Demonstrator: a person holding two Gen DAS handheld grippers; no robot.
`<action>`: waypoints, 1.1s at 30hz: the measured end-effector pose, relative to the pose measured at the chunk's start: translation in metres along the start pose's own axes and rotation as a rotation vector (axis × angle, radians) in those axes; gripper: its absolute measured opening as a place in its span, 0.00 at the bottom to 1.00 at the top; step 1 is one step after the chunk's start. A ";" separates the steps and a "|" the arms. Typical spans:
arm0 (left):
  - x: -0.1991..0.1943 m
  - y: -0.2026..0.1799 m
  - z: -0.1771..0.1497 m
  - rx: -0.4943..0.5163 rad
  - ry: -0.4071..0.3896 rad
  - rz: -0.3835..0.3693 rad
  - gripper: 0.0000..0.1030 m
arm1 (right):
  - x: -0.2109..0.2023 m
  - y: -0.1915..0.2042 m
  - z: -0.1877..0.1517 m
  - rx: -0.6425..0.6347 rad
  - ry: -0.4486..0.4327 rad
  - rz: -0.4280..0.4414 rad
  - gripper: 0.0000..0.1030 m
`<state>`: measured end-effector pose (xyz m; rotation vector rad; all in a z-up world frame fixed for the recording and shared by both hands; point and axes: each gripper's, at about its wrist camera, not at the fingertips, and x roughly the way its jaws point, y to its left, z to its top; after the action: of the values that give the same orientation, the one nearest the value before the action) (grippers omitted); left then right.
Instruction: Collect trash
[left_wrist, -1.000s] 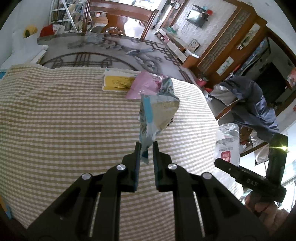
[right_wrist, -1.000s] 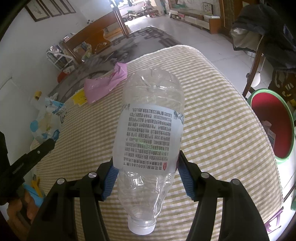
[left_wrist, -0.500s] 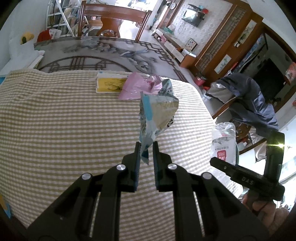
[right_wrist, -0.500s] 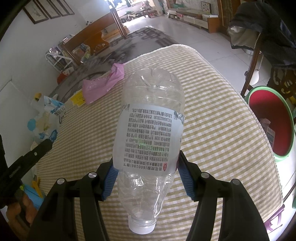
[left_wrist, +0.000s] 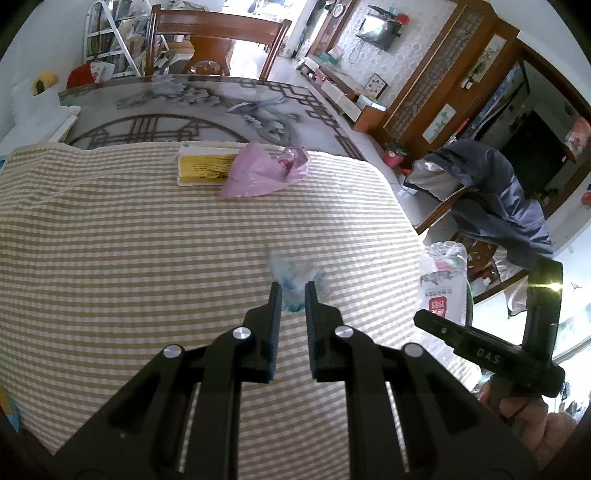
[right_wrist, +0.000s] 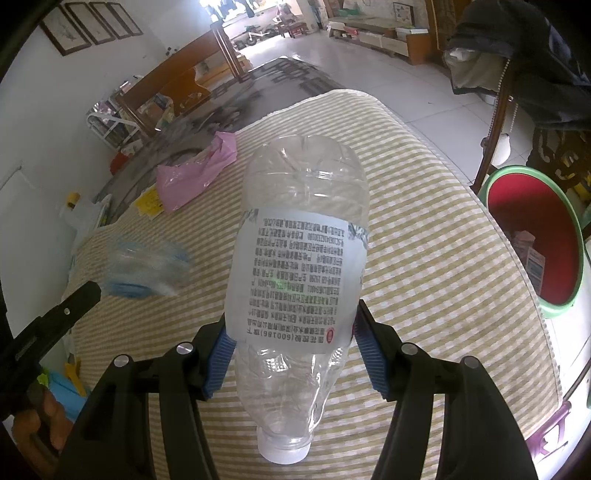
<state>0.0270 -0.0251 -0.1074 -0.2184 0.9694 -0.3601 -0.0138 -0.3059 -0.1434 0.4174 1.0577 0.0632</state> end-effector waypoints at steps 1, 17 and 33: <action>0.000 0.000 0.000 -0.001 -0.001 0.000 0.12 | 0.000 0.000 0.000 -0.001 -0.001 0.000 0.57; 0.049 -0.003 0.006 0.065 0.103 0.058 0.63 | 0.002 -0.003 0.002 0.004 0.011 0.002 0.57; 0.074 -0.012 0.010 0.110 0.127 0.108 0.27 | -0.004 -0.024 0.005 0.040 0.001 -0.008 0.57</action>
<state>0.0710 -0.0651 -0.1538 -0.0433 1.0781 -0.3299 -0.0148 -0.3307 -0.1464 0.4492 1.0630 0.0356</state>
